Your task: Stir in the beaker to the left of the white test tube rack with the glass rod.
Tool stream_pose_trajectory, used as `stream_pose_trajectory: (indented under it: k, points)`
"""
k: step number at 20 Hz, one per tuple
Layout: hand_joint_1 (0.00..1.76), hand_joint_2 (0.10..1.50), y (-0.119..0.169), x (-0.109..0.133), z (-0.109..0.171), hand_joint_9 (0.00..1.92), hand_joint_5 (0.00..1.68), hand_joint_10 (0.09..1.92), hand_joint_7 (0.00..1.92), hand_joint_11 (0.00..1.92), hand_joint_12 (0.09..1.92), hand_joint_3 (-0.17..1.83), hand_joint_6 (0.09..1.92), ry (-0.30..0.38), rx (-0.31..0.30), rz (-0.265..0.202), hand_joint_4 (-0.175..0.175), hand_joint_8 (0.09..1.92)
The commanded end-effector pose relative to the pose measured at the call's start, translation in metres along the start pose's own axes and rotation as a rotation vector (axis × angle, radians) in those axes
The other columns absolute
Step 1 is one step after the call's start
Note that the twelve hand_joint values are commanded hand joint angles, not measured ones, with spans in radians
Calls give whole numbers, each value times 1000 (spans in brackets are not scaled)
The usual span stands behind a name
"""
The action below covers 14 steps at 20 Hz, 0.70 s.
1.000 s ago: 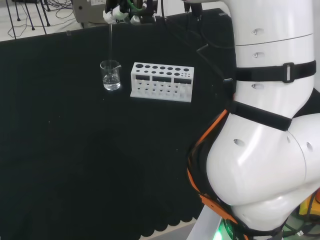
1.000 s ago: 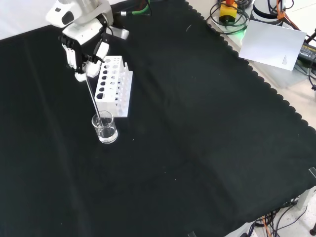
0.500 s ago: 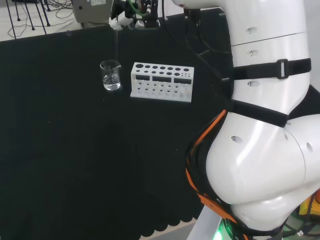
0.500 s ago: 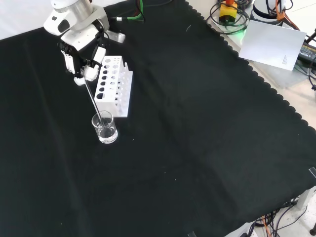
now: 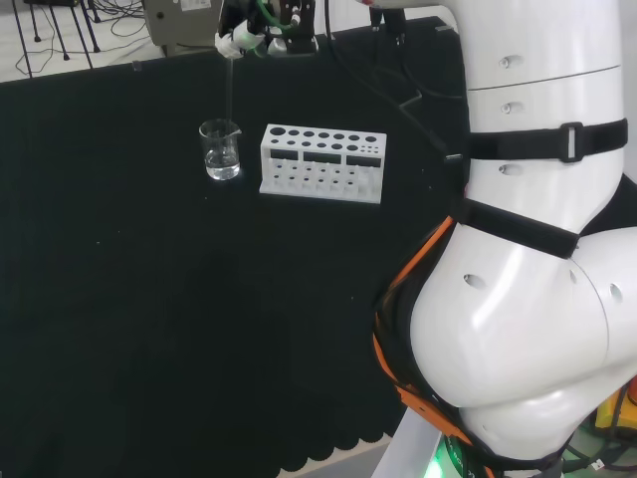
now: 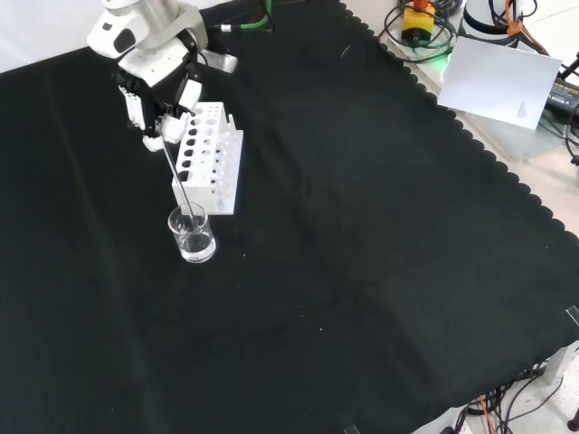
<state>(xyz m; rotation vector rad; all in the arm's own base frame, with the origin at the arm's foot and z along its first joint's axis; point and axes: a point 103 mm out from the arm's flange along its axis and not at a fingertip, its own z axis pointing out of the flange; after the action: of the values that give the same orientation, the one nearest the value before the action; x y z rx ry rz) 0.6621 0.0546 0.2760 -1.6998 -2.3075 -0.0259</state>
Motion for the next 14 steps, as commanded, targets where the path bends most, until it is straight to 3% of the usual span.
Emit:
stream_pose_trajectory:
  k: [1,7,14]
  points:
    - [1314,1081,2,29,6,1748,1308,515,1235,1631,813,-145,125,-7,-1,-34,-175,899]
    - [1314,1080,20,26,15,1749,1309,515,1234,1631,815,-142,123,4,3,-39,-175,900]
    - [1314,1079,31,6,20,1749,1309,516,1234,1631,817,-139,121,-2,14,-9,-175,901]
